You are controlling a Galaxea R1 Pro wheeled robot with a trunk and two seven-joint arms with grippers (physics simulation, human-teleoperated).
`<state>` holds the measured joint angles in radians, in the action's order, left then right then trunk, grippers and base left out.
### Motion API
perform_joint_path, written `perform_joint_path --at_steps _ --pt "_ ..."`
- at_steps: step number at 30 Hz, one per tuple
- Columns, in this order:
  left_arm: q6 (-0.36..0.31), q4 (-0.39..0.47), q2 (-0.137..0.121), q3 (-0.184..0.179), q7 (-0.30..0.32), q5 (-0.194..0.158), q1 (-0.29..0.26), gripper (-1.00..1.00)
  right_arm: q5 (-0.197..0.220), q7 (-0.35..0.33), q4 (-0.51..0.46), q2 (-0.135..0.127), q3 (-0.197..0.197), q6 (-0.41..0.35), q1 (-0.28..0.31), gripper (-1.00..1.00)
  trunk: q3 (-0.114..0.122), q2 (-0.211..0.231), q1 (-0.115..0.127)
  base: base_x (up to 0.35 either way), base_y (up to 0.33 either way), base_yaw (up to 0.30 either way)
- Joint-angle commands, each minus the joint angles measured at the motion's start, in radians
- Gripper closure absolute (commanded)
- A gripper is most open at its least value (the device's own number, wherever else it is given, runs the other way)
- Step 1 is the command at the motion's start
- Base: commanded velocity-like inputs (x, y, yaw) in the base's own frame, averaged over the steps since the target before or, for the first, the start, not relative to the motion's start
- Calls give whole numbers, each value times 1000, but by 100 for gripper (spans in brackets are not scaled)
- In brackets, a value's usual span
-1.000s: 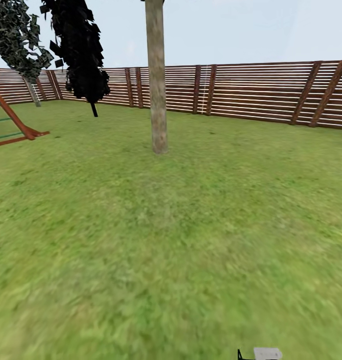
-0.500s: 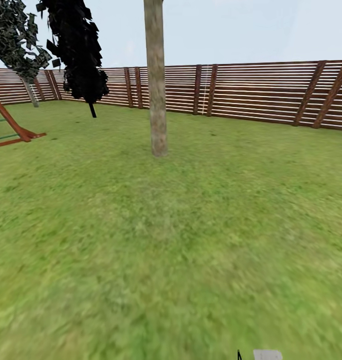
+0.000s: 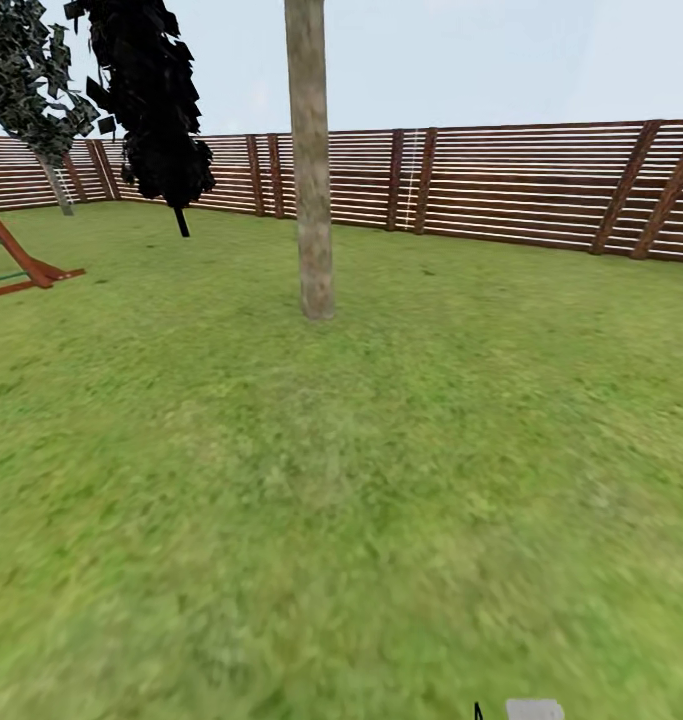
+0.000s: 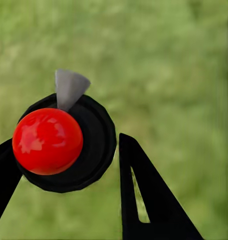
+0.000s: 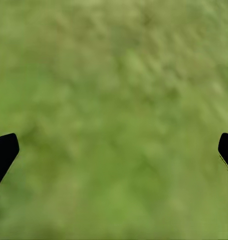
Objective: In the garden, pick up the pesticide atomizer on the floor and spray pesticide onto both trees until each tree trunk is fully covered.
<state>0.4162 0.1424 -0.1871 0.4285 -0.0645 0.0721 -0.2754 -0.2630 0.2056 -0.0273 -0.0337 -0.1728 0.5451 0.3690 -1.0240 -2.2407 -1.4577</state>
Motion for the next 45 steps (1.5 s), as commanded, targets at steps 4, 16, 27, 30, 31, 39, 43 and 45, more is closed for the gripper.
perform_joint_path --at_steps 4,16,27,30,31,39,43,45 --pt "3 -1 0 1 -6 8 -1 100 -10 5 1 0 -7 3 1 -100 -1 0 0 338 0 0" --pt "3 -1 0 1 -6 8 -1 100 -11 5 1 0 -7 3 1 -100 -1 0 0 338 0 0" --pt "4 -2 0 1 -6 8 -1 100 -11 5 1 0 -7 3 1 -100 -1 0 0 338 0 0" --pt "4 -1 1 0 -4 8 -1 100 -11 5 1 0 -7 3 1 -100 -1 0 0 338 0 0" --pt "3 -1 1 1 -2 8 -1 100 -11 5 1 0 -7 3 1 -100 -1 0 0 338 0 0" --pt "3 -1 0 1 3 7 -1 100 -11 5 1 0 -7 3 1 -100 -1 0 0 338 0 0" --pt "3 -1 13 1 2 10 -1 100 -11 5 1 0 -7 3 1 -100 -1 0 0 338 0 0" --pt "3 -1 15 1 2 10 -1 100 -11 5 1 0 -7 3 1 -100 -1 0 0 338 0 0"
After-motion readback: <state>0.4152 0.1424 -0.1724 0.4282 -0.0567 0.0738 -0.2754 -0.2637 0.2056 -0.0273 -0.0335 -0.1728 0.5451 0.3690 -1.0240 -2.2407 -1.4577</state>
